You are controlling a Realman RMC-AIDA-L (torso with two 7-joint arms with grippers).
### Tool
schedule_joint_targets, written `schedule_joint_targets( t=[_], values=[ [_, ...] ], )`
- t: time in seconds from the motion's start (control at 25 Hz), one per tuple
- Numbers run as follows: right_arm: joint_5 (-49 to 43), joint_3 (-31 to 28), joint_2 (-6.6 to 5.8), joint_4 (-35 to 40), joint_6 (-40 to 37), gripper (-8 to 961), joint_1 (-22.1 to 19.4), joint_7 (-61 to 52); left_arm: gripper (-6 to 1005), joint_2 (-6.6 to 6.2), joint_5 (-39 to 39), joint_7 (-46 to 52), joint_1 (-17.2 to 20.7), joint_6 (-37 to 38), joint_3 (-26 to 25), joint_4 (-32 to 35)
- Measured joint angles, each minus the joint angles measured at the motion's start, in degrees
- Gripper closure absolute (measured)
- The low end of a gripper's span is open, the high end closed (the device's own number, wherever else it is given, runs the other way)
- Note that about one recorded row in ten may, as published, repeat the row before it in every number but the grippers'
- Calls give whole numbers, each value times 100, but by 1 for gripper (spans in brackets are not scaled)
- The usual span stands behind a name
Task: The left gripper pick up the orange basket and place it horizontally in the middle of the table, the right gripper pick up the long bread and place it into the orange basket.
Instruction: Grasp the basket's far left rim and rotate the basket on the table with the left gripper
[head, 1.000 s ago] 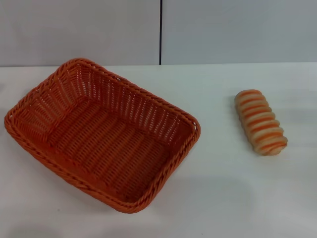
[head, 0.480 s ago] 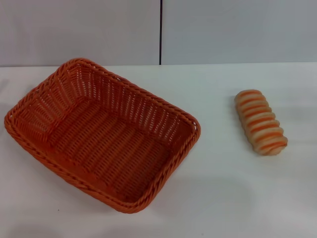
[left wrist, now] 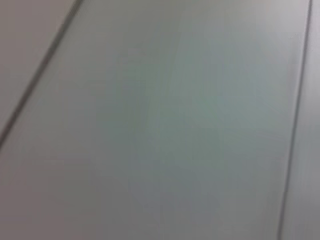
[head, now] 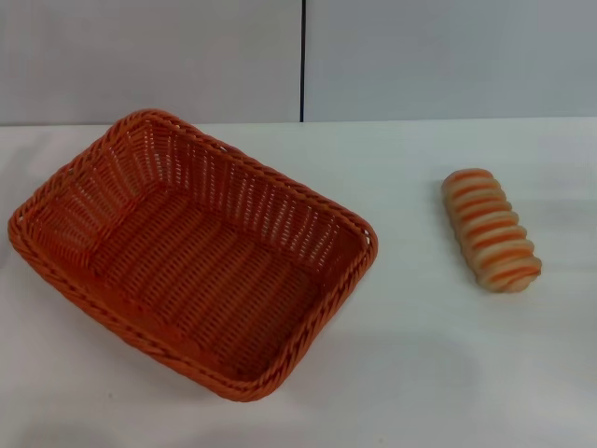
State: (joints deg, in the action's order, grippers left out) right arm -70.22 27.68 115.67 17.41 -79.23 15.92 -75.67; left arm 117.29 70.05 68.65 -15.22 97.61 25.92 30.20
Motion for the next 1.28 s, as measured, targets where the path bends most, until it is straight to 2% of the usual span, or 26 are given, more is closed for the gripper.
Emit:
schedule_joint_targets(
  t=[0.12,0.28,0.4,0.56,0.6,0.72,0.76,0.8,0.88,0.92,1.0,1.12,1.28],
  values=[
    [0,0,0,0,10,422,-20,0,210,-19,193,294,-35,-65,86,267],
    [-1,0,-1,0,13,422,-26,0,212,-96,829,1193,-202,-157,111,922],
    [-17,0,-1,0,13,422,-27,0,213,-252,1571,2236,-459,-149,148,1567],
    [-32,0,3,0,14,422,-34,0,214,-334,1987,2761,-600,-109,243,1972],
    [-35,1,8,0,14,422,-41,0,215,-371,2292,3098,-685,-99,347,2294],
    [-41,0,20,-3,14,422,-65,0,216,-371,2292,3098,-685,-99,347,2294],
    [-42,1,22,-9,13,422,-73,4,216,-430,2962,3641,-862,-105,629,2971],
    [-42,1,24,-22,10,422,-83,20,217,-427,4219,4294,-1189,-119,949,3817],
    [-44,1,28,-39,-2,423,-101,48,217,-370,4705,4462,-1308,-128,997,4077],
    [-44,1,30,-45,-9,423,-108,56,218,-370,4705,4462,-1308,-128,997,4077],
    [-44,1,36,-47,-22,423,-123,61,219,-161,5801,4697,-1600,-185,1048,4508],
    [-42,1,45,-47,-30,423,-140,63,220,8,6462,4757,-1771,-310,1128,4677],
    [-40,1,50,-46,-32,423,-153,63,221,54,6939,4932,-1843,-631,1513,4669]
  ],
)
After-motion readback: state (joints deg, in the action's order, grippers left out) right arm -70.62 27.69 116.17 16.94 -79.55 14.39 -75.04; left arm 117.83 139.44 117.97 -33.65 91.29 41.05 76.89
